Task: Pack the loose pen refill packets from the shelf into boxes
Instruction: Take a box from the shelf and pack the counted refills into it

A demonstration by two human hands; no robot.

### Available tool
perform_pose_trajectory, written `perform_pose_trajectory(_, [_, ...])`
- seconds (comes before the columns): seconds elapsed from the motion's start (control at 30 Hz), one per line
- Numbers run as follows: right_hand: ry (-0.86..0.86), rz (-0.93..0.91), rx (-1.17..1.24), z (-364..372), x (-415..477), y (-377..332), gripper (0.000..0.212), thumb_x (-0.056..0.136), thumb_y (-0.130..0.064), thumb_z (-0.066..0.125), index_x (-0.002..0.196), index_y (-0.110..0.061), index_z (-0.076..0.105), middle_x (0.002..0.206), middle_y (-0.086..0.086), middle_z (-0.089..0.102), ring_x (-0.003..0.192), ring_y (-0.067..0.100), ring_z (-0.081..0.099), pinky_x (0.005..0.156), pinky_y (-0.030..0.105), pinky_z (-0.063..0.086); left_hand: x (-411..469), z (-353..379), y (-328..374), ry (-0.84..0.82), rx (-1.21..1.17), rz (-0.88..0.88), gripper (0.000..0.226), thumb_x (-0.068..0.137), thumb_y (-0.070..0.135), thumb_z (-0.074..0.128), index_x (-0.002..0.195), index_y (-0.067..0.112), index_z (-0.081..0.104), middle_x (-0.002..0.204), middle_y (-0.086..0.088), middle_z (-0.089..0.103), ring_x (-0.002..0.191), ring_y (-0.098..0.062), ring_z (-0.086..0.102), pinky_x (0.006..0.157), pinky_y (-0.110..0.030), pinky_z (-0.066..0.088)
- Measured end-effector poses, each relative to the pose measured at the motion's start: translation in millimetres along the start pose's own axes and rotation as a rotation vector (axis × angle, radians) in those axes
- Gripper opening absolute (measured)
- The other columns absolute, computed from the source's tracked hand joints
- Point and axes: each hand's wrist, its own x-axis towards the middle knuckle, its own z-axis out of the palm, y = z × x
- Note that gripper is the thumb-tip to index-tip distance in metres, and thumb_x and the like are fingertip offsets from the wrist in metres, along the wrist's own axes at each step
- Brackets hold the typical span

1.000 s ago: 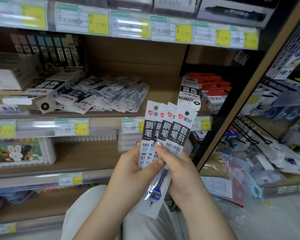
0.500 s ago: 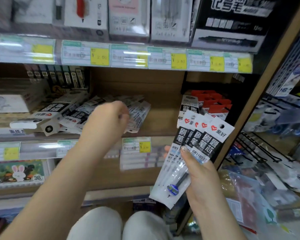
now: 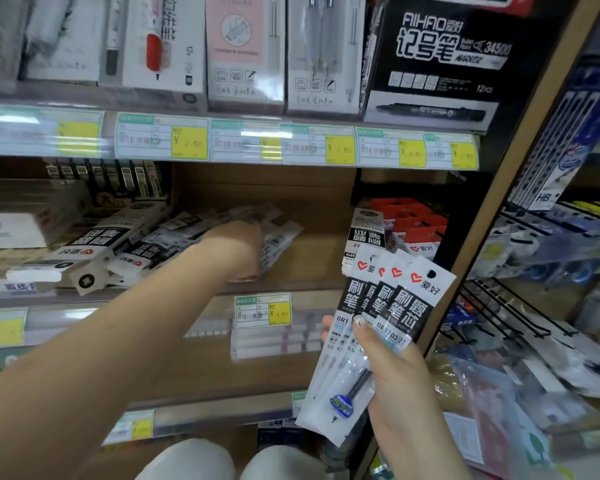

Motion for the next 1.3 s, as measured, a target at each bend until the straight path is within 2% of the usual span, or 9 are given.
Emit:
perform_pose_trajectory(0.2, [0.029, 0.004, 0.018, -0.5, -2.5, 0.3, 0.024, 0.089, -0.011, 0.056, 0.112, -0.016, 0.063, 0.102, 0.009, 0.073, 0.091, 0.023, 0.071, 0.077, 0.035, 0.055, -3.0, 0.4, 9.7, 0.076, 0.051, -0.020, 0.007, 0.084, 0.009, 0.053, 0.090, 0.012, 0.056, 0.084, -0.006, 0.054, 0.081, -0.029, 0.057, 0.062, -0.033, 0.045])
perform_pose_trajectory(0.37, [0.020, -0.004, 0.027, -2.3, -5.5, 0.0, 0.026, 0.088, -0.013, 0.058, 0.113, -0.016, 0.063, 0.105, 0.008, 0.073, 0.095, 0.023, 0.070, 0.085, 0.040, 0.054, -6.0, -6.4, 5.0, 0.141, 0.055, -0.061, 0.019, 0.083, -0.004, 0.053, 0.095, 0.007, 0.064, 0.094, -0.013, 0.064, 0.074, -0.029, 0.053, 0.060, -0.033, 0.043])
perform_pose_trajectory(0.53, [0.053, -0.100, -0.070, -2.9, -8.9, -4.4, 0.021, 0.079, -0.026, 0.064, 0.098, -0.021, 0.069, 0.097, 0.002, 0.075, 0.092, 0.019, 0.070, 0.085, 0.043, 0.054, -38.3, -32.7, -6.8, 0.449, 0.066, -0.006, 0.020, 0.088, 0.008, 0.052, 0.104, 0.013, 0.063, 0.082, -0.014, 0.061, 0.075, -0.034, 0.057, 0.056, -0.033, 0.040])
perform_pose_trajectory(0.67, [0.056, -0.372, -0.299, -3.6, -17.9, -23.4, 0.029, 0.082, -0.025, 0.064, 0.078, -0.053, 0.068, 0.076, -0.032, 0.069, 0.068, -0.013, 0.063, 0.058, 0.008, 0.049, -92.9, -61.4, -22.2, 0.587, 0.010, 0.262, 0.017, 0.090, 0.020, 0.051, 0.099, 0.017, 0.065, 0.075, -0.008, 0.066, 0.068, -0.029, 0.058, 0.059, -0.035, 0.048])
perform_pose_trajectory(0.8, [-0.099, -0.610, -0.464, 5.5, -22.8, -49.1, 0.027, 0.079, -0.036, 0.061, 0.084, -0.062, 0.062, 0.084, -0.039, 0.065, 0.081, -0.018, 0.060, 0.061, -0.002, 0.042, -140.0, -91.1, -26.0, 0.387, -0.025, 0.369, 0.014, 0.084, 0.024, 0.053, 0.080, 0.026, 0.067, 0.054, 0.013, 0.057, 0.047, -0.004, 0.051, 0.053, -0.028, 0.047])
perform_pose_trajectory(0.97, [-0.399, -0.390, -0.679, 18.1, -9.8, -57.6, 0.025, 0.088, -0.028, 0.061, 0.084, -0.053, 0.065, 0.077, -0.041, 0.063, 0.073, -0.018, 0.059, 0.056, 0.000, 0.043, -146.3, -90.8, -14.2, 0.041, -0.124, 0.426, 0.016, 0.088, 0.026, 0.056, 0.075, 0.032, 0.062, 0.064, 0.015, 0.068, 0.048, 0.008, 0.062, 0.063, -0.011, 0.048])
perform_pose_trajectory(1.13, [-0.363, -0.133, -0.526, 15.1, -4.6, -33.6, 0.019, 0.088, -0.024, 0.063, 0.101, -0.037, 0.066, 0.103, -0.023, 0.070, 0.101, -0.004, 0.063, 0.086, 0.019, 0.048, -133.9, -78.3, -23.2, 0.078, -0.660, 0.286, 0.009, 0.080, 0.022, 0.069, 0.075, 0.030, 0.067, 0.067, 0.011, 0.072, 0.053, -0.009, 0.068, 0.044, -0.021, 0.054])
perform_pose_trajectory(1.23, [-0.183, -0.030, -0.252, 15.4, -8.6, -17.7, 0.016, 0.088, -0.016, 0.063, 0.094, -0.030, 0.067, 0.092, -0.018, 0.074, 0.089, -0.001, 0.068, 0.067, 0.011, 0.051, -131.9, -45.4, -17.6, 0.291, -1.297, 0.176, 0.014, 0.083, 0.026, 0.065, 0.096, 0.025, 0.063, 0.080, -0.001, 0.074, 0.066, -0.014, 0.072, 0.054, -0.022, 0.056])
perform_pose_trajectory(1.3, [-0.134, 0.059, -0.097, 19.7, -12.8, -9.1, 0.015, 0.088, -0.011, 0.061, 0.090, -0.023, 0.069, 0.088, -0.007, 0.076, 0.081, 0.008, 0.071, 0.060, 0.017, 0.054, -135.4, -10.1, 2.0, 0.254, -1.440, 0.131, 0.023, 0.085, 0.034, 0.059, 0.105, 0.022, 0.061, 0.092, 0.000, 0.074, 0.078, -0.009, 0.071, 0.066, -0.023, 0.059])
